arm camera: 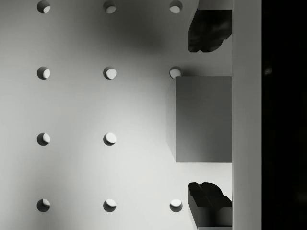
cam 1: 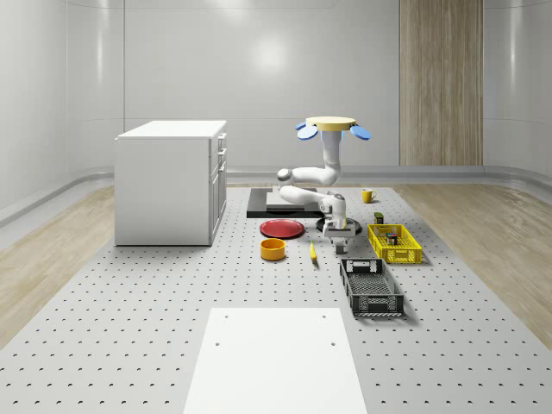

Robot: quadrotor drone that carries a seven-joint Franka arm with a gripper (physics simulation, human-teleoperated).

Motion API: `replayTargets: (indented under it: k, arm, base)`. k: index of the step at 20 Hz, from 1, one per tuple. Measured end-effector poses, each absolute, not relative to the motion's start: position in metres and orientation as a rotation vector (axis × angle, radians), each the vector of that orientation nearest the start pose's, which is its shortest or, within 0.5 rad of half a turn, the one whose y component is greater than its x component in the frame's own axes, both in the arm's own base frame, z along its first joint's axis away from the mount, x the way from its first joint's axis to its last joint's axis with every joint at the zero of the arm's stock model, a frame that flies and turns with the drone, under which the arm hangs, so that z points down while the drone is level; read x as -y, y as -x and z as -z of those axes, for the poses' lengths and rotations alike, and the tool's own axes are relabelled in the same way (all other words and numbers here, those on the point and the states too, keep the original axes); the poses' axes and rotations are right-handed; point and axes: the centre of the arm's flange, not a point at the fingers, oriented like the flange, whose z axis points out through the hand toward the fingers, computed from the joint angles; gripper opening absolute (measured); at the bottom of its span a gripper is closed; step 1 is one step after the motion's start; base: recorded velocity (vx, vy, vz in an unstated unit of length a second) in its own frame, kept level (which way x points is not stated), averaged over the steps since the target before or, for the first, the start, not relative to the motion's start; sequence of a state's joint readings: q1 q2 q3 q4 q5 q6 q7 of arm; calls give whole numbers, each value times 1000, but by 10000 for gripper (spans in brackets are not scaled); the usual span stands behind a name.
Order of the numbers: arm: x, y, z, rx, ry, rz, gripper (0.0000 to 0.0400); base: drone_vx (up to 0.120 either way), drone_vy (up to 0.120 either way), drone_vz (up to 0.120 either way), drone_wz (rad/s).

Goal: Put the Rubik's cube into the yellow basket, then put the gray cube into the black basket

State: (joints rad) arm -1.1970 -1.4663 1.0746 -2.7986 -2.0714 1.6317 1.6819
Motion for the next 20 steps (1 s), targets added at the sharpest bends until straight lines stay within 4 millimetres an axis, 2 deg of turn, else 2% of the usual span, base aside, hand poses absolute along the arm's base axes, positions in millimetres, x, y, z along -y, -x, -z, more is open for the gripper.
replayTargets:
  k: [6, 16, 18, 20]
  arm:
    - [6, -310, -586, 2, 0, -786, 400]
    - [6, -312, -593, 2, 0, -786, 400]
    - [6, -313, -594, 2, 0, -786, 341]
    - [6, -313, -594, 2, 0, -786, 305]
  base:
    - [0, 0, 0, 0]
    - [0, 0, 0, 0]
    - [0, 0, 0, 0]
    - [0, 0, 0, 0]
